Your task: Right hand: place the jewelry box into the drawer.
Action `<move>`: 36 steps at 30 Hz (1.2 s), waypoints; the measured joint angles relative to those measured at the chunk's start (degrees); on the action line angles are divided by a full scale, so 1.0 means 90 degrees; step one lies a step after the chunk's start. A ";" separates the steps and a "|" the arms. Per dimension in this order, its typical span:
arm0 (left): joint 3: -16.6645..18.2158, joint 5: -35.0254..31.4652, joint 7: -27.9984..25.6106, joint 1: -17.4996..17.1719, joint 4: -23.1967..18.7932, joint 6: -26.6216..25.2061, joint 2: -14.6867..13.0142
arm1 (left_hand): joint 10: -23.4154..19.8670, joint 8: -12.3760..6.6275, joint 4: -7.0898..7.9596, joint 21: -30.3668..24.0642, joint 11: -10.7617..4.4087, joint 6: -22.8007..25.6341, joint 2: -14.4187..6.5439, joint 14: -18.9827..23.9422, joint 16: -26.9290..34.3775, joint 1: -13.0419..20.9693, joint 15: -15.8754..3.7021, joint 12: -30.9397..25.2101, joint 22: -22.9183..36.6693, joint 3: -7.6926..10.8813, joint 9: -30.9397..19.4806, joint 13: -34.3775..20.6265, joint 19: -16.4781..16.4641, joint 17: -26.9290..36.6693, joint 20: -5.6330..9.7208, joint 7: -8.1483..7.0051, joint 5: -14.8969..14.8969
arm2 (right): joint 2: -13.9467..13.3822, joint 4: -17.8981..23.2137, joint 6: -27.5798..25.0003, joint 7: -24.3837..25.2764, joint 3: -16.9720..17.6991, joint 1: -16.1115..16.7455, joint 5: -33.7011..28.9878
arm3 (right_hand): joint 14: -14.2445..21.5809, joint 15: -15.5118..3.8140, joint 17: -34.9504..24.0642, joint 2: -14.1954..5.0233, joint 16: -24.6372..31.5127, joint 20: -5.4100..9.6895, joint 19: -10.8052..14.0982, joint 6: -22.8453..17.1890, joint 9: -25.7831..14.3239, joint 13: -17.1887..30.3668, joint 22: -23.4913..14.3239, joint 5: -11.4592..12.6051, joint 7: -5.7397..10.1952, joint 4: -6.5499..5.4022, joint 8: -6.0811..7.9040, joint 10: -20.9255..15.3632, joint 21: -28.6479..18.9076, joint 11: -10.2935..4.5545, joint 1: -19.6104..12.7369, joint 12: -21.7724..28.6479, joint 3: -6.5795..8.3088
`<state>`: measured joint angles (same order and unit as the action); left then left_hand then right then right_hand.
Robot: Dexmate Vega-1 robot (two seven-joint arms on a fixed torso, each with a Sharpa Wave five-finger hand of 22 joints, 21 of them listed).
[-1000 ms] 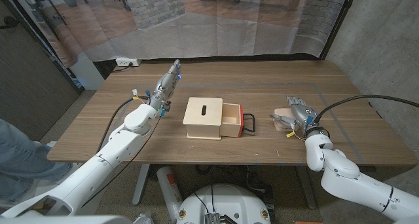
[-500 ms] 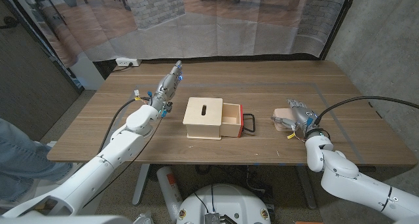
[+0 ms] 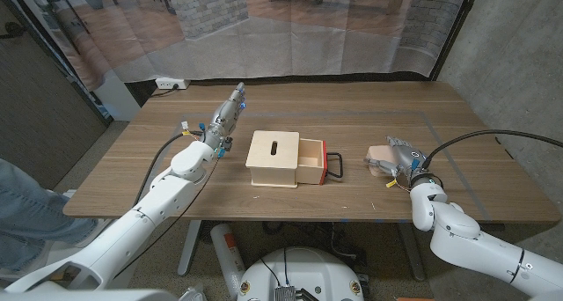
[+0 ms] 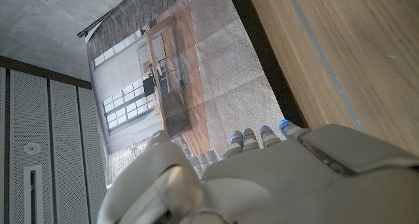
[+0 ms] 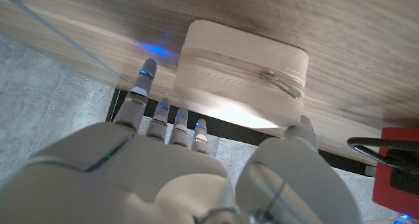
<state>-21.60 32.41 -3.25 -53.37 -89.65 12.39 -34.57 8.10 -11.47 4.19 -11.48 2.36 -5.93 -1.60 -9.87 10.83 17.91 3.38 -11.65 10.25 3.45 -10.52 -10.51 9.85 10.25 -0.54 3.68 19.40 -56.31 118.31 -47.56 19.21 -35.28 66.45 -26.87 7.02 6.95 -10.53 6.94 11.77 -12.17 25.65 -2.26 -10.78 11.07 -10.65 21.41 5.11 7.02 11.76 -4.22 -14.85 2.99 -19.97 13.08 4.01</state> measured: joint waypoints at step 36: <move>-0.0140 0.0017 0.0117 0.0132 0.0173 -0.0035 0.0073 | 0.0001 0.0000 0.0000 0.0000 0.0000 0.0035 -0.0033 0.0000 0.0000 0.0033 0.0000 0.0000 0.0000 0.0001 0.0000 0.0000 0.0011 0.0000 -0.0080 -0.0035 -0.0037 | -0.0004 -0.0110 -0.0007 0.0133 -0.0170 -0.0061 0.0180 | 0.1685 -0.0680 -0.0147 -0.0292 0.0297 0.0718 0.2357 -0.1006 -0.0116 0.0054 0.0049 0.0344 0.0459 0.0161 0.0246 -0.1003 -0.0575 -0.0341 -0.1550 0.0333 0.0233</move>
<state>-22.86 32.56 -2.20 -52.18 -88.10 12.07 -33.91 8.11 -11.47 4.19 -11.47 2.36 -5.62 -1.90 -9.87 10.83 18.21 3.38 -11.65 10.25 3.46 -10.52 -10.51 9.96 10.25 -1.26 3.36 19.07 -56.34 117.32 -47.62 20.40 -36.81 65.90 -25.25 22.19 0.84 -11.85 4.31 14.45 -5.71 46.87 -11.31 -11.83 11.55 -10.21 24.51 9.24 8.47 13.97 -13.25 -20.03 -0.08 -33.92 16.08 6.11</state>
